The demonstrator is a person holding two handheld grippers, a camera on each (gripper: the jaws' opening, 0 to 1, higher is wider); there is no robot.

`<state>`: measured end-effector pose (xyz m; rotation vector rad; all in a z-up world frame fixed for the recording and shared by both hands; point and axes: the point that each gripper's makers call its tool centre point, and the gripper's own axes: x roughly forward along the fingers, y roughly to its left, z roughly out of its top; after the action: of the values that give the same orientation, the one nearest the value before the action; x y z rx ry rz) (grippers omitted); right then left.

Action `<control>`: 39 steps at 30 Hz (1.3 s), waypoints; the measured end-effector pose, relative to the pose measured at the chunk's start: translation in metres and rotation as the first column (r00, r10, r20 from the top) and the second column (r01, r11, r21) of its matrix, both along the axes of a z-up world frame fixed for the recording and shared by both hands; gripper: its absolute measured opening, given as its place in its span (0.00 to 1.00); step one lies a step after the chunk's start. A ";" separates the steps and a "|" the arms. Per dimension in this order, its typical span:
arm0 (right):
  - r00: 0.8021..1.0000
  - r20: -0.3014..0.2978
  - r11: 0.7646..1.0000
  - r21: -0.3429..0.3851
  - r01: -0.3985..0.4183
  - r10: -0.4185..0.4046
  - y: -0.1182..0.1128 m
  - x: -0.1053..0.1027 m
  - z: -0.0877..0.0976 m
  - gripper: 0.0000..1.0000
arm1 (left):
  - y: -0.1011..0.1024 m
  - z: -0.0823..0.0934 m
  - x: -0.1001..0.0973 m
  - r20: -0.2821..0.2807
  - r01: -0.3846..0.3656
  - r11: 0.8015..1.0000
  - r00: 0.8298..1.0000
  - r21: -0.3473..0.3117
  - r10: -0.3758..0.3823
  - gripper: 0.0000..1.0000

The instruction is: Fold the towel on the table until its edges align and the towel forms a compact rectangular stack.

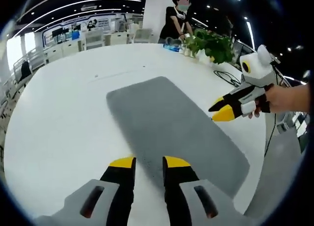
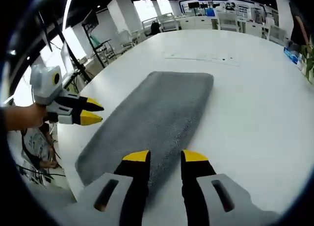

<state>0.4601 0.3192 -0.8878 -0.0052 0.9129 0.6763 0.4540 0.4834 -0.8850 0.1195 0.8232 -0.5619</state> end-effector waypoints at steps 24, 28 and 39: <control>0.988 0.055 0.975 -0.177 -0.132 0.144 -0.003 0.008 -0.031 0.13 | -0.010 -0.028 -0.003 -0.012 0.138 0.987 0.990 0.083 -0.137 0.11; 0.985 0.059 0.972 -0.181 -0.147 0.160 -0.005 0.006 -0.031 0.09 | -0.011 -0.028 -0.005 -0.029 0.120 0.991 0.993 0.056 -0.119 0.09; 0.968 0.076 0.947 -0.238 -0.214 0.238 -0.019 -0.004 -0.028 0.05 | -0.028 -0.028 -0.015 -0.037 0.121 0.992 0.992 0.036 -0.120 0.07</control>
<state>0.4561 0.3003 -0.9161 -0.3522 0.8931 0.7731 0.4391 0.4555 -0.9126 0.1962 0.8646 -0.6636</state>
